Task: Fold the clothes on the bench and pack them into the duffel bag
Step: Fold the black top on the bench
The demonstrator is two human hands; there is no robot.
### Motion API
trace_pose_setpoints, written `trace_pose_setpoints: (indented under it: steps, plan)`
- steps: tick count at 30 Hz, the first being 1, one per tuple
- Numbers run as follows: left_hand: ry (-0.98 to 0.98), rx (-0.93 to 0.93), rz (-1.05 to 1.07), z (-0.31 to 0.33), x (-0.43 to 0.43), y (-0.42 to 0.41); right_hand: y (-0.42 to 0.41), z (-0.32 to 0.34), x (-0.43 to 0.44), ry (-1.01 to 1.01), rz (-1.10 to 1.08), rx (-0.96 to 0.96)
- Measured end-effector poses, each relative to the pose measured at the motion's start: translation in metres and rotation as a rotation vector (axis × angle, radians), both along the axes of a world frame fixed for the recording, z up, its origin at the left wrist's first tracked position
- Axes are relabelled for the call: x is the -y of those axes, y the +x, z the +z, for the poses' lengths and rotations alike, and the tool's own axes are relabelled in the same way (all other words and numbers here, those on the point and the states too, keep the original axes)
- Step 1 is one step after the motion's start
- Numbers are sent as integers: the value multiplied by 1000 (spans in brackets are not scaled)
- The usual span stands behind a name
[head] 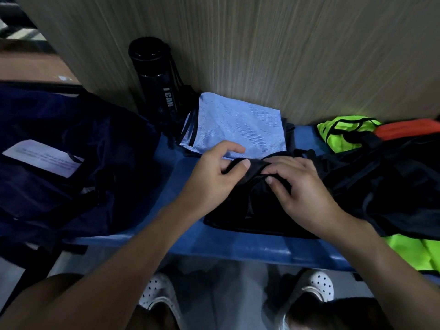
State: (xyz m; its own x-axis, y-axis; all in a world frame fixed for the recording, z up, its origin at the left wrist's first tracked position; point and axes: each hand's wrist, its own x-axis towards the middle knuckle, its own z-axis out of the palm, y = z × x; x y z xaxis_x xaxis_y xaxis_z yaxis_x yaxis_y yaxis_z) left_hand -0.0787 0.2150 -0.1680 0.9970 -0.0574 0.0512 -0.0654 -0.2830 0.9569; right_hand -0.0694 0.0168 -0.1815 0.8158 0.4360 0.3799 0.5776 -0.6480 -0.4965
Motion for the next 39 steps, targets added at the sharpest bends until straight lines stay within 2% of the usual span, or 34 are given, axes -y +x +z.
trace_pose_setpoints:
  steps: [4, 8, 11, 17, 21, 24, 26, 29, 31, 34, 37, 39]
  plan:
    - [17, 111, 3, 4, 1, 0, -3, 4, 1, 76, 9, -35]
    - [121, 255, -83, 5, 3, -6, -1, 18, 1, 306, -22, -209]
    - [103, 250, -132, 6, 4, -10, 8, 26, -1, 365, -22, -314]
    - [6, 175, -146, 9, 1, -13, 19, 22, -4, 275, -17, -272]
    - [34, 141, -23, 6, 6, -16, 21, 24, -14, 259, 50, -106]
    - [33, 100, 121, 7, 5, -14, 22, 28, -22, 257, 56, -50]
    - [70, 135, 190, 9, 0, -14, 20, 28, -26, 237, 48, -26]
    - [116, 157, 299, 9, -11, -17, 14, 23, -26, 103, -14, 99]
    - [155, 78, 373, 2, -24, -19, 7, 23, -24, 67, -23, 166]
    - [282, -99, 409, -11, -49, -26, -5, 19, -17, 48, 20, 159]
    - [357, -216, 418, -13, -71, -33, -14, 8, -6, -119, -9, 122]
    - [455, -227, 402, -11, -79, -37, -16, 0, 2, -230, -45, 58]
